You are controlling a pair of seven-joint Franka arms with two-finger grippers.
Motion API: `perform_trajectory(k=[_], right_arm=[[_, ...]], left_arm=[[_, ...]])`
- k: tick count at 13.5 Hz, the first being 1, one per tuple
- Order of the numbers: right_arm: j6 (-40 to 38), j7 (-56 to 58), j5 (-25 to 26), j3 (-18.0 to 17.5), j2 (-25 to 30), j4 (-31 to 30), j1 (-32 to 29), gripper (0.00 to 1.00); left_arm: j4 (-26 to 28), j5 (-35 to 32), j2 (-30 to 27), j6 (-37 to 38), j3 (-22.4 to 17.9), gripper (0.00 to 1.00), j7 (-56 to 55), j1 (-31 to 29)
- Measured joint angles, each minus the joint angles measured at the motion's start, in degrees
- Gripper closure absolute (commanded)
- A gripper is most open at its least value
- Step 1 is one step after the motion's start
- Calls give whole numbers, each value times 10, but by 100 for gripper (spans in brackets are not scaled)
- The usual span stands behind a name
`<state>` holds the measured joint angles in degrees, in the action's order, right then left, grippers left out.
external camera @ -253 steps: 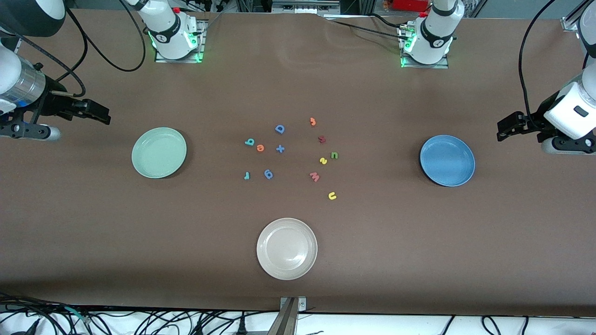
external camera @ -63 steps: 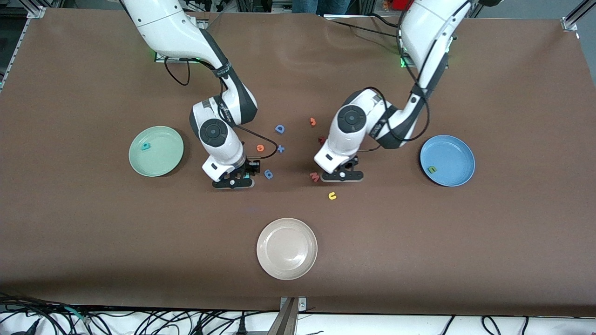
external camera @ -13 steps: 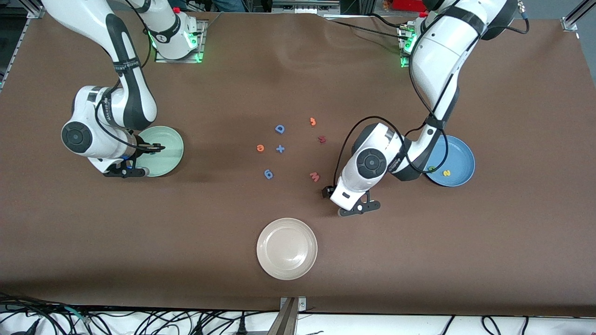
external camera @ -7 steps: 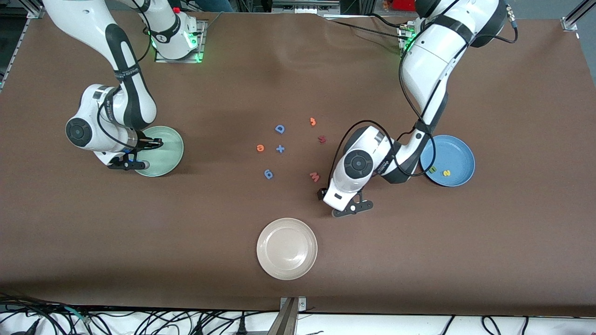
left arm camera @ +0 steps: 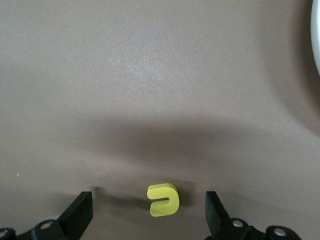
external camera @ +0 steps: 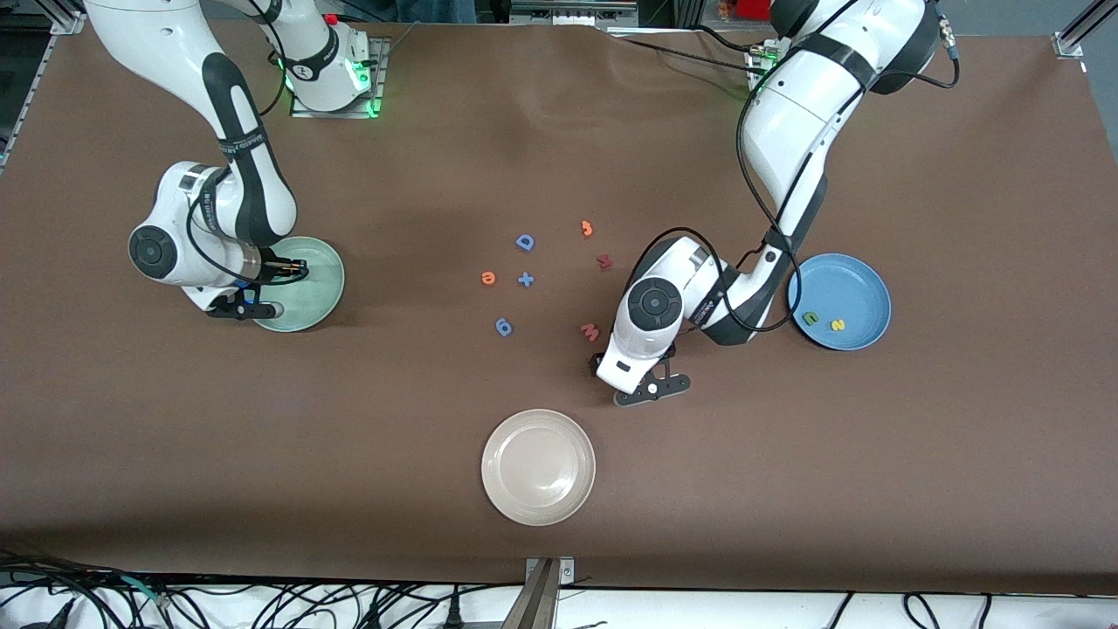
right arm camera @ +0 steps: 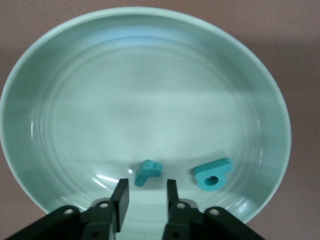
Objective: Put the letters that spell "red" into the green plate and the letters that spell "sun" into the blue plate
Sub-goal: 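Grasp the yellow n with the left gripper while the right gripper releases the r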
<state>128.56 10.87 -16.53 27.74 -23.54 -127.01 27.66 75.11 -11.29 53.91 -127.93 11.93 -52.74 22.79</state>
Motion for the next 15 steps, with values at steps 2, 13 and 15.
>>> perform_trajectory(k=[2, 13, 15], right_arm=[[-4, -3, -4, 0, 4, 4, 1, 2], [-94, -453, -10, -113, 77, 83, 9, 1], [-90, -543, -10, -148, 76, 95, 10, 1]], left_arm=[[-2, 0, 1, -2, 0, 17, 0, 0], [-20, -11, 13, -4, 0, 88, -38, 3], [-21, -12, 13, -4, -1, 91, -43, 3]])
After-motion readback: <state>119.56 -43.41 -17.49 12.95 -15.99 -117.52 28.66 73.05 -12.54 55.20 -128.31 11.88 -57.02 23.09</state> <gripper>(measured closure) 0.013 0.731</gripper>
